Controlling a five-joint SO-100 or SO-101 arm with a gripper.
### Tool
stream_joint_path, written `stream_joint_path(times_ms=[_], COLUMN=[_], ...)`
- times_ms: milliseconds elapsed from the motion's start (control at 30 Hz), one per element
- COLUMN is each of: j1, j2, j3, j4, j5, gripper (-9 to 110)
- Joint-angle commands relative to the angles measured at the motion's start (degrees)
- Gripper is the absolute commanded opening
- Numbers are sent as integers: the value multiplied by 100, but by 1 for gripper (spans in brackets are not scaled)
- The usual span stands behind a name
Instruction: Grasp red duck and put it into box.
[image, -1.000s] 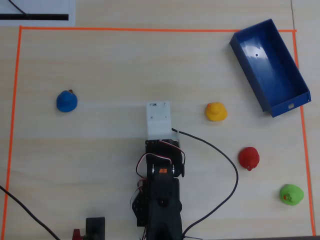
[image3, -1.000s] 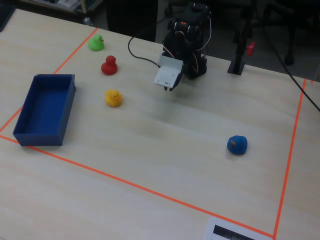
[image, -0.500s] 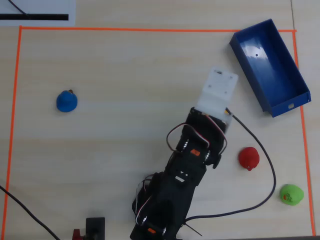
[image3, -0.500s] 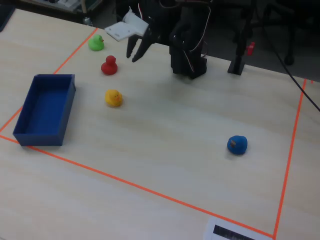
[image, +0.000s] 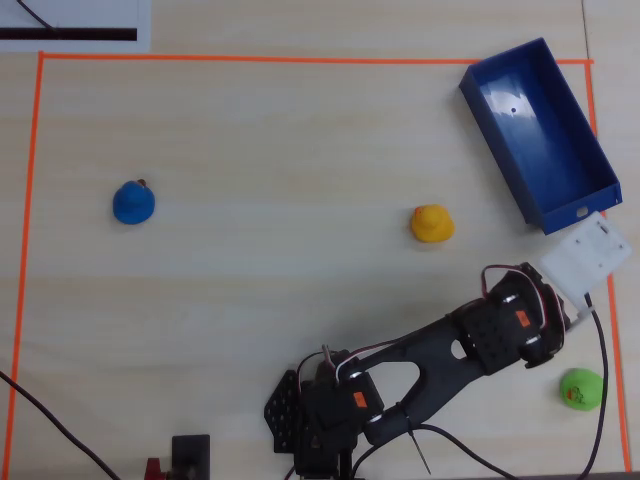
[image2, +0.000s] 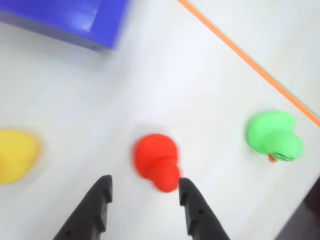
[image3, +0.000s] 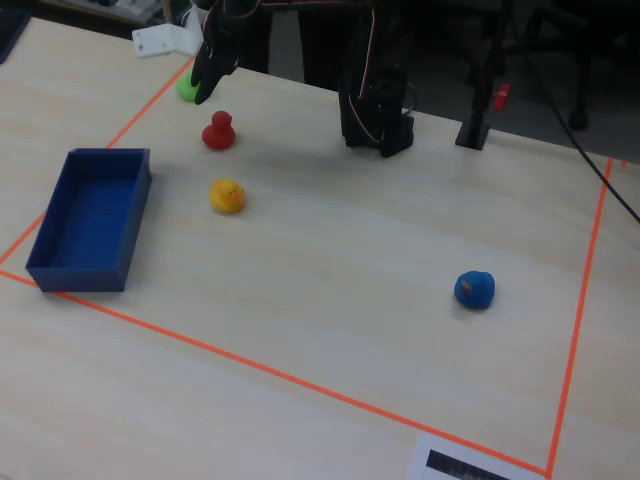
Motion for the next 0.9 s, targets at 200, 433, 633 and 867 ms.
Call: stream_joint_path(times_ms=[200, 433, 633, 867], j1=[519, 413, 378, 404], j2=[-9, 202, -79, -650], j3=[940, 1740, 1784, 1494], j4=[-896, -1301, -1512, -1854], j5=[-519, -624, -624, -633], gripper=[27, 28, 27, 27])
